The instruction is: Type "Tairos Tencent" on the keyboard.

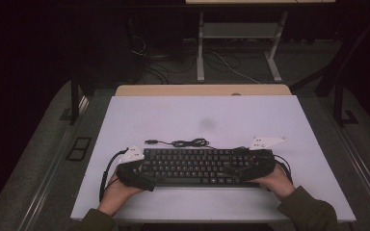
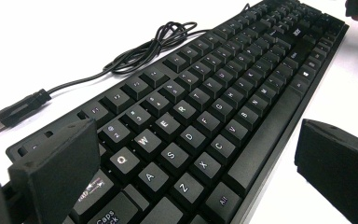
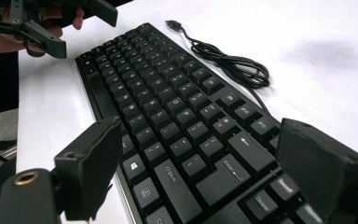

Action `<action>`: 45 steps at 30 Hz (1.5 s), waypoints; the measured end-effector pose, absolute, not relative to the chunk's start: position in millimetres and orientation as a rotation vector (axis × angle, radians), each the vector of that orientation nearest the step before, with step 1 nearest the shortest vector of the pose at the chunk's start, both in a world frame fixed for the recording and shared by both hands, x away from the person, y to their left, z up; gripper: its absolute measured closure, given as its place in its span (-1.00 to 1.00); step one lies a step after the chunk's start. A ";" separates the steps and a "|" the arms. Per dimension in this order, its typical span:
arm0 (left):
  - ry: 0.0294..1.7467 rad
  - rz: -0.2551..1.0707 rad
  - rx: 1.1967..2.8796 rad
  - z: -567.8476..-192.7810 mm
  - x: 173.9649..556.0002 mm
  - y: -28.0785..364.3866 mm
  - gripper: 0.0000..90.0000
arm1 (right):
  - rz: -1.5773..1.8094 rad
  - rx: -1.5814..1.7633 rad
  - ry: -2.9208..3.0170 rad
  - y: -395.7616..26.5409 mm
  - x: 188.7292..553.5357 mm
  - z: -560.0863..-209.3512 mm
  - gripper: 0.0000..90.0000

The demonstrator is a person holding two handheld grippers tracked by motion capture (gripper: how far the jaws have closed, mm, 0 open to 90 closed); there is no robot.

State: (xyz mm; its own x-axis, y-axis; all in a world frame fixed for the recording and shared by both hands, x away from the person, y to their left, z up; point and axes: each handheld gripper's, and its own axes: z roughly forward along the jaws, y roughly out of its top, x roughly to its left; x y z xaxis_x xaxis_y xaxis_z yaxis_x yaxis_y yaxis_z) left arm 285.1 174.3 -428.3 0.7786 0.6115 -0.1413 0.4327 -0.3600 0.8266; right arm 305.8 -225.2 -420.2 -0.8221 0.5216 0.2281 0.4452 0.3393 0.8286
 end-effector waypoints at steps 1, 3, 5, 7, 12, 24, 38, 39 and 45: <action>0.781 0.234 2.010 -428.3 285.0 174.2 -1.00 | 1.510 0.904 2.512 -223.9 306.2 -420.4 -0.67; 0.782 0.234 2.010 -428.3 285.1 174.3 -1.00 | 1.510 0.894 2.521 -219.7 307.3 -421.4 -0.62; 0.780 0.234 2.010 -428.3 285.2 174.3 -1.00 | 1.507 0.889 2.526 -218.5 307.4 -421.5 -0.61; 0.780 0.234 2.010 -428.5 285.3 174.2 -1.00 | 1.509 0.886 2.534 -216.2 307.7 -421.7 -0.55; 0.781 0.233 2.007 -428.2 285.0 173.9 -1.00 | 1.509 0.859 2.553 -210.9 309.3 -422.1 -0.37; 0.780 0.233 2.007 -428.4 284.8 173.6 -1.00 | 1.492 0.795 2.613 -203.2 307.4 -425.5 0.32; 0.781 0.233 2.008 -428.8 285.1 173.3 -1.00 | 1.448 0.729 2.679 -201.0 306.4 -428.5 0.94; 0.780 0.233 2.008 -428.9 285.1 173.4 -1.00 | 1.447 0.727 2.686 -201.0 306.5 -428.8 0.97; 0.780 0.234 2.007 -428.8 285.1 173.6 -1.00 | 1.426 0.724 2.706 -200.0 306.4 -430.4 0.99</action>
State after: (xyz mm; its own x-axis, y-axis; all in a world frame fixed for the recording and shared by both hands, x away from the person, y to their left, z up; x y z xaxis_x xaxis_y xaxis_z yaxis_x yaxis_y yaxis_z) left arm 285.1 173.6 -428.8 0.7796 0.6099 -0.1419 0.4311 -0.3583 0.8281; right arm 306.4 -200.0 -430.4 -0.8938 0.3961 0.2101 0.3973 0.4823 0.7807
